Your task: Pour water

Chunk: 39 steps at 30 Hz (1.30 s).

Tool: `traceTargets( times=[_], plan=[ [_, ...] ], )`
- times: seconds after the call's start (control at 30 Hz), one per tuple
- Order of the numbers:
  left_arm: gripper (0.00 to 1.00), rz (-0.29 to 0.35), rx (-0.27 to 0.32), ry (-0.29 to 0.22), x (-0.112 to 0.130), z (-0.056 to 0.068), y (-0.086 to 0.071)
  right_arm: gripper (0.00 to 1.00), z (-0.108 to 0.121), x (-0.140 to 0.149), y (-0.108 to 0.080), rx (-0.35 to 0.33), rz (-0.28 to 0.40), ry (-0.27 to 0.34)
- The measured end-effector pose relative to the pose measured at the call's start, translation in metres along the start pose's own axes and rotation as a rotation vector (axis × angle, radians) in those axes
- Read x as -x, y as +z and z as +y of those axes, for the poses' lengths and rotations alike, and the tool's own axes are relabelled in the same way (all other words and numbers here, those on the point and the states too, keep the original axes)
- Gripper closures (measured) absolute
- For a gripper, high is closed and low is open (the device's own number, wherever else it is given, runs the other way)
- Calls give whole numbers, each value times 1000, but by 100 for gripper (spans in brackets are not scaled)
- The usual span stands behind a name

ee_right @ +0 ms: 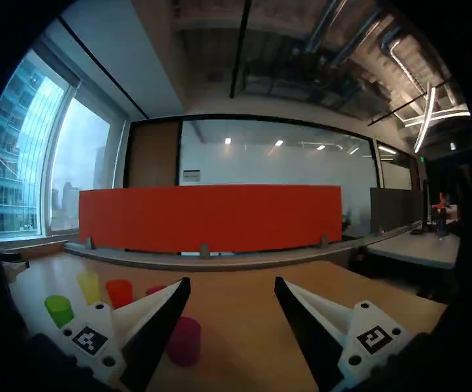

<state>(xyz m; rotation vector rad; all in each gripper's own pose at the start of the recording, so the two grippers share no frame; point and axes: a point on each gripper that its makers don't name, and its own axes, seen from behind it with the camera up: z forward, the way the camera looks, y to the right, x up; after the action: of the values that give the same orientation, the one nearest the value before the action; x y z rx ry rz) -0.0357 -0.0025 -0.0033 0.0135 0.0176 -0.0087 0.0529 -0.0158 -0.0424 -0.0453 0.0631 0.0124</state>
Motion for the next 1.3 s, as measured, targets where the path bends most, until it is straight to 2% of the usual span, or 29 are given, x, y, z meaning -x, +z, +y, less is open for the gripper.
traceTargets(
  times=[0.37, 0.8, 1.07, 1.3],
  plan=[
    [0, -3, 2, 1, 1, 0, 1, 0, -5, 7, 1, -16, -8, -28],
    [0, -3, 1, 1, 1, 0, 0, 0, -5, 31, 14, -49, -29, -6],
    [0, -3, 2, 1, 1, 0, 0, 0, -6, 39, 19, -73, -31, -22],
    [0, -3, 2, 1, 1, 0, 1, 0, 1, 41, 23, -67, -37, -4]
  ],
)
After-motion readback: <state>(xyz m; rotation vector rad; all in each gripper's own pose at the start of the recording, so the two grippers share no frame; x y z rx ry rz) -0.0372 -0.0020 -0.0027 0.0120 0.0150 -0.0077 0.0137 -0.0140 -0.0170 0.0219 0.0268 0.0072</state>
